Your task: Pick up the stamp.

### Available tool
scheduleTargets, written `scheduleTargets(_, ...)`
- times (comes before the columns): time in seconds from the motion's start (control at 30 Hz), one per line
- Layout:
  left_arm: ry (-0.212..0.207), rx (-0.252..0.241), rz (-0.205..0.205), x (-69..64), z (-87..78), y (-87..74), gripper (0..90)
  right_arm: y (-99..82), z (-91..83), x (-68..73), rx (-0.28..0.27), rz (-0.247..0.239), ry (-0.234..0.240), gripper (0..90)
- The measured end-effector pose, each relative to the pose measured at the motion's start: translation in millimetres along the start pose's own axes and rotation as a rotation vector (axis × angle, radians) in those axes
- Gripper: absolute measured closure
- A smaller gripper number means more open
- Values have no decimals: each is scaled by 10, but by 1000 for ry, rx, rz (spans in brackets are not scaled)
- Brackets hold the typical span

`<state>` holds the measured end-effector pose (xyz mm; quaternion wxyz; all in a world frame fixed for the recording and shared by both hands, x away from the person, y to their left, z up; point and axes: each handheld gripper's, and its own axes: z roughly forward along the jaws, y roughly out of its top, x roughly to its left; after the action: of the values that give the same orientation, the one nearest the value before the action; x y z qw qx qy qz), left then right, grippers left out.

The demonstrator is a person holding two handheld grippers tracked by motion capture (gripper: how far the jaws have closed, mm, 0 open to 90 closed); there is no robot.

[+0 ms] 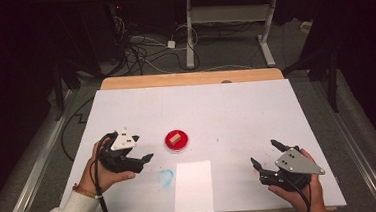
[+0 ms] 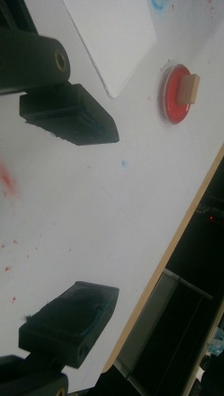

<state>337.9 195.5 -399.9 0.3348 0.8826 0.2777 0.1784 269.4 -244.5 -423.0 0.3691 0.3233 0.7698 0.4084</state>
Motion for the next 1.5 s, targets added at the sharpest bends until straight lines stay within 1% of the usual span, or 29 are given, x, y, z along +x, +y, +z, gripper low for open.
scheduleTargets(0.03,-4,10,8,1,41,35,251,-1,5,2,3,5,-3,220)
scheduleTargets(0.13,-15,34,27,-6,181,159,273,-14,22,0,13,0,-2,225)
scheduleTargets(0.2,-37,50,31,7,271,250,281,-19,29,-1,17,-4,-2,226)
scheduleTargets(0.23,-43,51,33,11,309,295,303,-23,36,2,22,-7,-3,227)
scheduleTargets(0.27,-46,62,36,18,346,343,303,-23,36,2,22,-7,-3,227)
scheduleTargets(0.3,-50,74,37,23,385,391,323,-25,34,5,24,-13,-2,228)
scheduleTargets(0.33,-56,87,44,28,423,438,368,-25,35,7,23,-13,-4,230)
scheduleTargets(0.37,-66,99,51,32,461,483,368,-25,35,7,23,-13,-4,230)
scheduleTargets(0.4,-79,112,52,36,505,526,416,-27,34,4,25,-15,-4,232)
scheduleTargets(0.47,-105,139,54,39,601,605,435,-34,38,-3,29,-17,-1,232)
scheduleTargets(0.53,-110,179,62,42,701,679,443,-36,41,-1,30,-13,-3,233)
scheduleTargets(0.57,-113,200,65,46,751,711,457,-39,45,-2,36,-24,-5,233)
scheduleTargets(0.67,-115,247,66,78,872,777,463,-43,46,-4,40,-28,-5,235)
scheduleTargets(0.7,-111,261,62,86,908,789,466,-45,47,-4,41,-27,-5,237)
scheduleTargets(0.77,-117,287,64,106,966,799,502,-50,50,-5,46,-30,-7,237)
scheduleTargets(0.87,-126,315,48,137,1046,783,522,-57,54,-3,50,-29,-5,238)
scheduleTargets(0.9,-132,316,37,147,1064,777,534,-58,55,-4,51,-29,-6,238)
scheduleTargets(0.97,-147,315,32,156,1084,772,545,-58,54,-5,51,-32,-4,240)
scheduleTargets(1.0,-145,312,33,155,1088,774,599,-57,51,0,52,-34,-8,242)
scheduleTargets(1.07,-145,306,35,151,1093,780,608,-57,52,-3,50,-41,-5,242)
scheduleTargets(1.1,-148,311,38,147,1100,781,617,-55,52,-3,51,-43,-5,243)
scheduleTargets(1.13,-148,319,38,140,1113,779,629,-54,55,4,53,-36,-7,244)
scheduleTargets(1.2,-152,326,41,142,1134,772,649,-56,59,7,61,-44,-7,247)
scheduleTargets(1.23,-150,325,42,144,1138,767,681,-56,61,6,59,-47,-6,247)
scheduleTargets(1.27,-144,323,40,148,1139,765,681,-56,61,6,59,-47,-6,247)
scheduleTargets(1.33,-145,315,35,157,1139,758,734,-54,59,4,60,-45,-6,248)
scheduleTargets(1.4,-146,319,32,160,1148,750,733,-55,56,4,60,-43,-6,248)
scheduleTargets(1.47,-126,349,42,144,1180,741,702,-57,63,8,63,-44,-4,248)
scheduleTargets(1.5,-121,359,51,132,1200,733,704,-58,65,9,64,-46,-4,248)
